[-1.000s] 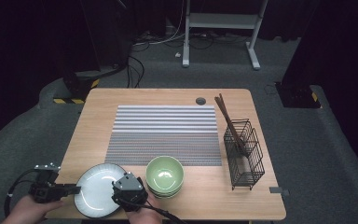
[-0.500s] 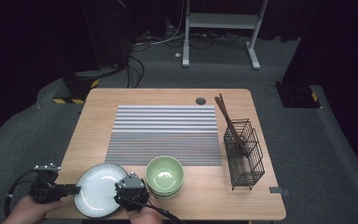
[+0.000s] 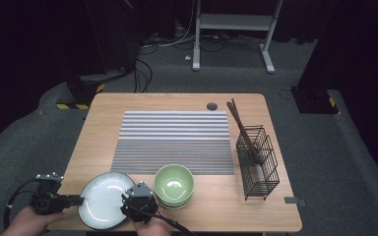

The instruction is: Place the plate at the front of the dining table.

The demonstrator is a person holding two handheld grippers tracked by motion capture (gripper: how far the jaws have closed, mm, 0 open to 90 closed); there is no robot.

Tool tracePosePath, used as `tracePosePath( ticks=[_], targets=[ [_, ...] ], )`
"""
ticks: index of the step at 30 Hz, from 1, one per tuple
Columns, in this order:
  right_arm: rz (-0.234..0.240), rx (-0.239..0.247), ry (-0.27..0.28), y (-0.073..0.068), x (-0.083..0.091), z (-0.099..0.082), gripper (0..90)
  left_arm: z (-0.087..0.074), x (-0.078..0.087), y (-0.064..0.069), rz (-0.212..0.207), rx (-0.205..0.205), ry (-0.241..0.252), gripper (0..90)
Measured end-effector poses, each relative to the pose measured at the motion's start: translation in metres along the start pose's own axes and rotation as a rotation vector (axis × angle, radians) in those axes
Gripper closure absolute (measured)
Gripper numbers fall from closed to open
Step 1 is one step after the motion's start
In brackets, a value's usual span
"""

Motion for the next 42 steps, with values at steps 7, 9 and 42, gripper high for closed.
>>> tracePosePath(
  ticks=[7,9,42],
  targets=[
    [-0.003,-0.017,-0.014,0.001,-0.002,-0.002,49.3,-0.001,0.002,0.0,-0.016,0.002,-0.007,71.4],
    [0.0,-0.028,-0.015,0.001,-0.002,-0.002,49.2,-0.002,0.002,0.0,-0.013,0.002,-0.009,71.4],
    [0.095,-0.32,-0.043,0.001,0.001,0.005,41.1,-0.009,0.002,-0.006,-0.041,0.087,-0.094,67.8]
  ],
)
Point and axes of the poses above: each handheld gripper's, and its own axes: x roughly backward along the jaws, z roughly out of its top, y roughly to its right, the point moved 7 cm from there along -x, roughly forward along the jaws, and after that the axes turned 5 degrees about z, right-handed, at the moved point
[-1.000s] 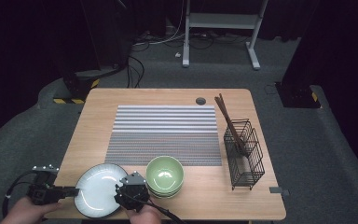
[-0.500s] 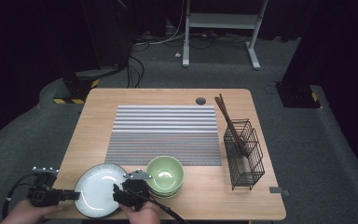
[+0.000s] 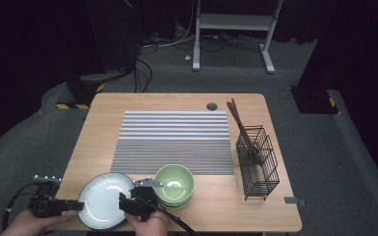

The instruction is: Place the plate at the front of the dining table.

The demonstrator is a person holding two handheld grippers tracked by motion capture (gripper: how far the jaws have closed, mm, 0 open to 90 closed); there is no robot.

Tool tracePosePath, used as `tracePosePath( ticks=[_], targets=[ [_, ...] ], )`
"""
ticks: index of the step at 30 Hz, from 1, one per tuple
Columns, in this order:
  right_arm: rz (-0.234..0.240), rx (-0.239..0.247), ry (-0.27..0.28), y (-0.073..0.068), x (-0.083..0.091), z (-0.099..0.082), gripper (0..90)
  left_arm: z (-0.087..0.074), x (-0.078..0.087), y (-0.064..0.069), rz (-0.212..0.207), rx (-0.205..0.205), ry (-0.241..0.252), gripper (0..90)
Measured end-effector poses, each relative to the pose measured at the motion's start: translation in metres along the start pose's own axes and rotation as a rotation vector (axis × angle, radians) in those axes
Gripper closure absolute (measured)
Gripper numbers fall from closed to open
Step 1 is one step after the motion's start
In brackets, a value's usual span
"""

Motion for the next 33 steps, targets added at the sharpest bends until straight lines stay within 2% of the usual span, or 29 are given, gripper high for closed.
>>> tracePosePath(
  ticks=[4,7,8,9,10,12,14,15,17,18,20,23,25,26,28,30,33],
  targets=[
    [0.022,-0.03,-0.008,-0.001,0.0,0.001,41.7,0.001,0.0,-0.001,-0.008,0.009,-0.007,67.8],
    [0.033,-0.022,-0.013,-0.004,-0.002,0.0,41.7,0.002,0.0,0.0,-0.014,0.028,-0.013,67.7],
    [0.035,-0.017,-0.014,-0.005,-0.002,0.0,42.7,0.002,0.001,0.0,-0.017,0.02,-0.019,67.3],
    [0.07,-0.015,-0.013,-0.008,-0.002,0.0,51.3,0.002,0.001,0.001,-0.012,0.018,-0.016,68.1],
    [0.109,-0.01,-0.033,-0.015,-0.004,-0.001,47.9,0.002,0.001,0.001,-0.006,0.011,-0.015,68.7],
    [0.109,0.032,-0.039,-0.024,-0.007,-0.003,48.0,0.003,0.002,0.002,-0.008,-0.001,-0.015,69.5],
    [0.108,0.08,-0.038,-0.032,-0.008,-0.004,48.0,0.007,0.005,0.004,-0.008,0.003,0.024,72.9],
    [0.103,0.089,-0.04,-0.033,-0.008,-0.005,47.8,0.008,0.005,0.004,0.0,-0.009,0.023,75.9],
    [0.074,0.105,-0.034,-0.029,-0.008,-0.004,47.6,0.008,0.006,0.003,-0.002,-0.029,0.019,75.9],
    [0.056,0.114,-0.023,-0.025,-0.007,-0.003,47.5,0.008,0.006,0.004,-0.007,-0.014,0.021,75.9],
    [0.032,0.119,-0.012,-0.02,-0.005,-0.001,47.2,0.009,0.005,0.004,-0.01,-0.01,0.02,75.9],
    [-0.003,0.117,0.015,-0.012,-0.001,0.002,46.1,0.008,0.005,0.003,-0.007,-0.022,0.014,75.8],
    [-0.025,0.123,0.026,-0.008,0.001,0.004,45.6,0.008,0.005,0.004,-0.006,-0.013,0.016,75.7],
    [-0.031,0.129,0.03,-0.007,0.001,0.004,45.5,0.009,0.004,0.005,-0.007,-0.001,0.025,75.6],
    [-0.044,0.137,0.036,-0.005,0.002,0.004,45.1,0.007,0.004,0.004,0.0,-0.019,0.011,75.4],
    [-0.055,0.146,0.043,-0.004,0.003,0.003,44.9,0.008,0.003,0.006,0.001,0.004,0.03,74.9],
    [-0.066,0.142,0.043,0.0,0.004,0.003,45.2,0.008,0.003,0.006,-0.001,-0.001,0.018,74.2]
  ],
)
Point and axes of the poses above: each handheld gripper's, and its own axes: x roughly backward along the jaws, z roughly out of its top, y roughly to its right, the point moved 7 cm from there along -x, roughly forward along the jaws, and after that the axes turned 5 degrees about z, right-handed, at the moved point
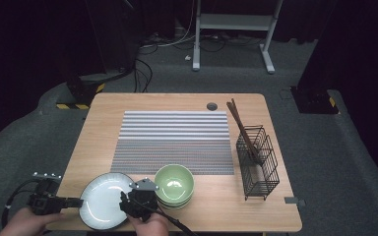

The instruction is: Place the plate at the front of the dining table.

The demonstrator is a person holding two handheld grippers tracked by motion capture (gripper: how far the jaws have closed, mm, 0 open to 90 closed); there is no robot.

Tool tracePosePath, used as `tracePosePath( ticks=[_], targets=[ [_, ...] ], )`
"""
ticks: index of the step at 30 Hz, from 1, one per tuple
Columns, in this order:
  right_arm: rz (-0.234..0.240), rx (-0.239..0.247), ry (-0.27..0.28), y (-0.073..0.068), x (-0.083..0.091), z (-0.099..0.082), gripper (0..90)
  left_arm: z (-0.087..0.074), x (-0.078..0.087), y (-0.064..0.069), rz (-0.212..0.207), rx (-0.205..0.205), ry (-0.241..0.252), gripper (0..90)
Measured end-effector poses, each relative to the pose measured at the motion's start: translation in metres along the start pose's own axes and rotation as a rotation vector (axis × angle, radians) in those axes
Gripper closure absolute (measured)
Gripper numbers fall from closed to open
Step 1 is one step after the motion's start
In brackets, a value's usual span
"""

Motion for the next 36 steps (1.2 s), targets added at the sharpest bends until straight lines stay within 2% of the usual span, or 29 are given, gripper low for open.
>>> tracePosePath(
  ticks=[11,17,28,36],
  targets=[
    [-0.007,0.016,-0.035,0.0009,-0.0042,-0.0068,43.8,0.0003,-0.0001,0.0006,-0.003,0.01,0.003,72.6],
    [0.013,-0.036,-0.057,0.0023,-0.007,-0.0082,43.2,0.0008,0.0002,-0.0013,0.003,-0.011,-0.001,72.6],
    [0.032,-0.115,-0.073,0.003,-0.0075,-0.0065,43.6,0.0018,0.0012,-0.0023,-0.01,0.016,-0.01,72.6],
    [0.032,-0.143,-0.077,0.0033,-0.0079,-0.0054,43.4,0.0024,0.0013,-0.0028,-0.016,0.021,-0.014,72.6]
  ],
)
Point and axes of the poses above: each handheld gripper's, and its own axes: x roughly backward along the jaws, z roughly out of its top, y roughly to its right, the point moved 7 cm from there along -x, roughly forward along the jaws, and after that the axes turned 5 degrees about z, right-handed, at the moved point
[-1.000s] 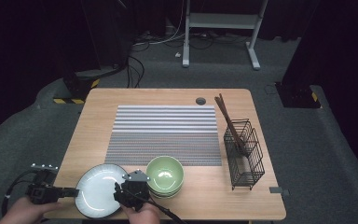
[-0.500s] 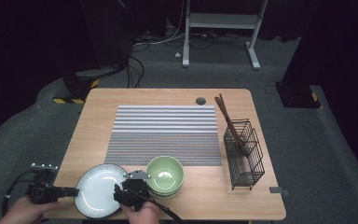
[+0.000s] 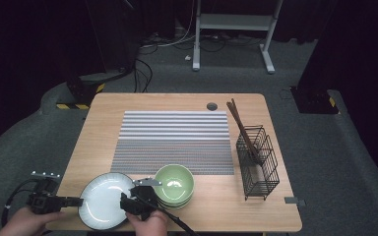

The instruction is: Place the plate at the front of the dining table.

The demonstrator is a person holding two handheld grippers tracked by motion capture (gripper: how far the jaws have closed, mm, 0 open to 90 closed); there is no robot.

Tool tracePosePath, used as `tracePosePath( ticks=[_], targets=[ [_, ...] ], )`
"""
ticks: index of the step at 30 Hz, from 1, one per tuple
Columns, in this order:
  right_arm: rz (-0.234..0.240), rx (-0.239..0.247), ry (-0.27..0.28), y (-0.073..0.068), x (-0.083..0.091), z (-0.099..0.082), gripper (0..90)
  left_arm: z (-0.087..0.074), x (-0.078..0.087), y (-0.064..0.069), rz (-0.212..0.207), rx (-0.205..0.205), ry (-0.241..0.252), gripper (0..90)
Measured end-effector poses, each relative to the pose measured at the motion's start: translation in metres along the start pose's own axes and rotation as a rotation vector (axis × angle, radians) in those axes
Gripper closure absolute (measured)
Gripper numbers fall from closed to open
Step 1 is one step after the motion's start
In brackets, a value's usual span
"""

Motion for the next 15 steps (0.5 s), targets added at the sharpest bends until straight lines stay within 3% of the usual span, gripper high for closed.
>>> tracePosePath(
  ticks=[15],
  targets=[
    [0.006,-0.03,-0.004,0.0,-0.0004,0.0018,43.4,0.0008,0.0002,-0.0003,-0.008,0.022,0.007,70.0]
  ],
)
Point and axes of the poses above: each handheld gripper's, and its own axes: x roughly backward along the jaws, z roughly out of its top, y roughly to its right, the point moved 7 cm from there along -x, roughly forward along the jaws, and after that the axes turned 5 degrees about z, right-handed, at the moved point
